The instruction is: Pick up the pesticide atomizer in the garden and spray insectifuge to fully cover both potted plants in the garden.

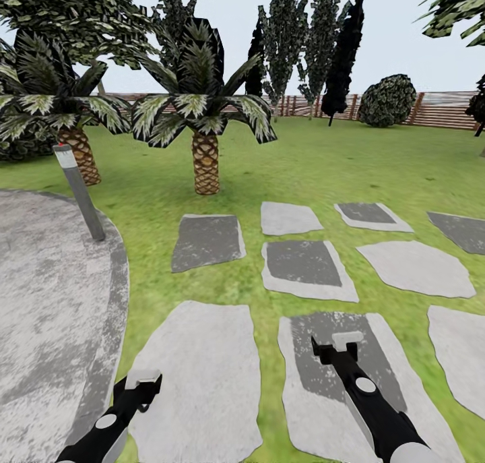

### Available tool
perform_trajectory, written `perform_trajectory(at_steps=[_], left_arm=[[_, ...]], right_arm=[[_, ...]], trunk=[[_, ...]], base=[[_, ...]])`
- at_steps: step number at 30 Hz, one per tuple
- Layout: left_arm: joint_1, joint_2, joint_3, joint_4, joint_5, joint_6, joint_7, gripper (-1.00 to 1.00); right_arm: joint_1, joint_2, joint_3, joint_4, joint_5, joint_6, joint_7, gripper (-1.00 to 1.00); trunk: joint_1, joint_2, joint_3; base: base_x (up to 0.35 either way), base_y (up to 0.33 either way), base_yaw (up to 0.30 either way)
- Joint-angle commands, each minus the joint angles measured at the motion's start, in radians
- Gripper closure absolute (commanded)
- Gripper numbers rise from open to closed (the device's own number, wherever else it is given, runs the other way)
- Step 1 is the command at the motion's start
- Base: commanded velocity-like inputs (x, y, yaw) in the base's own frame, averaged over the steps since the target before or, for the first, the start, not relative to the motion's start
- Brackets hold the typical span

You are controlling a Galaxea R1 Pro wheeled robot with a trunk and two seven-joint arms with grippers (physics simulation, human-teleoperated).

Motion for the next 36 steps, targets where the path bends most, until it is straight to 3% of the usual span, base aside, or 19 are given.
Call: perform_trajectory(at_steps=[1, 19, 33, 36], left_arm=[[-0.001, 0.000, 0.002, 0.001, 0.002, -0.003, -0.001, -1.00], [-0.002, 0.000, 0.002, 0.003, 0.004, -0.003, -0.001, -1.00], [-0.002, 0.003, 0.003, 0.003, 0.004, -0.003, -0.001, -1.00], [-0.002, 0.004, 0.003, 0.004, 0.004, -0.005, -0.001, -1.00]], right_arm=[[0.000, 0.000, 0.000, 0.001, 0.006, -0.003, 0.000, -1.00], [0.000, 0.000, 0.000, 0.001, 0.006, -0.003, 0.000, -1.00], [0.000, 0.000, 0.000, 0.001, 0.006, -0.003, 0.000, -1.00], [0.000, 0.000, 0.000, 0.001, 0.006, -0.004, 0.000, -1.00]], trunk=[[0.000, 0.000, -0.002], [0.061, -0.112, -0.081], [0.067, -0.116, -0.155], [0.067, -0.116, -0.157]], base=[[0.000, 0.000, 0.000], [0.000, 0.000, 0.000], [0.000, 0.000, 0.148], [0.000, 0.000, 0.111]])
